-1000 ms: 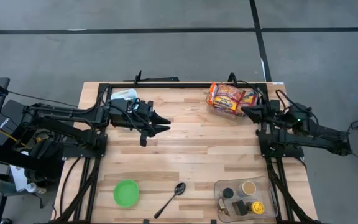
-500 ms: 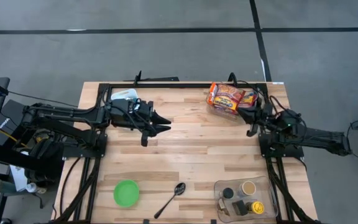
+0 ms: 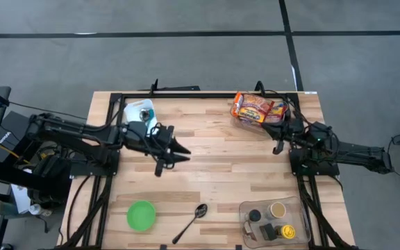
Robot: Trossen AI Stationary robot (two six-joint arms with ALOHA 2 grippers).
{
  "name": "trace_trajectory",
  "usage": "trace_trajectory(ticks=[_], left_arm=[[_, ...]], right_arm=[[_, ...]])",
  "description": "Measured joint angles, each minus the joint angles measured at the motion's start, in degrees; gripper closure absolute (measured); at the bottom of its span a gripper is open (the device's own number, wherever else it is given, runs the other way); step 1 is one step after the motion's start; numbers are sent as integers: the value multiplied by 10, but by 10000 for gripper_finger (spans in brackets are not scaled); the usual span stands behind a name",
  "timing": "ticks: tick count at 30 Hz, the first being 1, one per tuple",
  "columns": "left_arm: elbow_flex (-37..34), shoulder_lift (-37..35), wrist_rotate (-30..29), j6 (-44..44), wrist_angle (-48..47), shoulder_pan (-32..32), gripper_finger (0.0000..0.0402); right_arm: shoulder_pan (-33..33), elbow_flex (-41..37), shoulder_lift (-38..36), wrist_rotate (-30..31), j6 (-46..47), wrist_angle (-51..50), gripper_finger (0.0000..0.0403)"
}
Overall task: Pick & Place Food Item
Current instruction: Put the black spoon into the white bin
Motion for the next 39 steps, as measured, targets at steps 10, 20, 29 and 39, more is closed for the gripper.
trace_trajectory(ticks=[10, 20, 29, 39], left_arm=[[0, 1, 10, -14, -1, -95, 293], [0, 1, 5, -48, 17, -182, 293], [0, 9, -69, -48, 63, -231, 293], [-1, 91, -81, -35, 262, -238, 293]], right_arm=[[0, 0, 0, 0, -8, -26, 403], [0, 0, 0, 0, -8, -26, 403], [0, 0, 0, 0, -8, -26, 403], [0, 0, 0, 0, -7, -26, 403]])
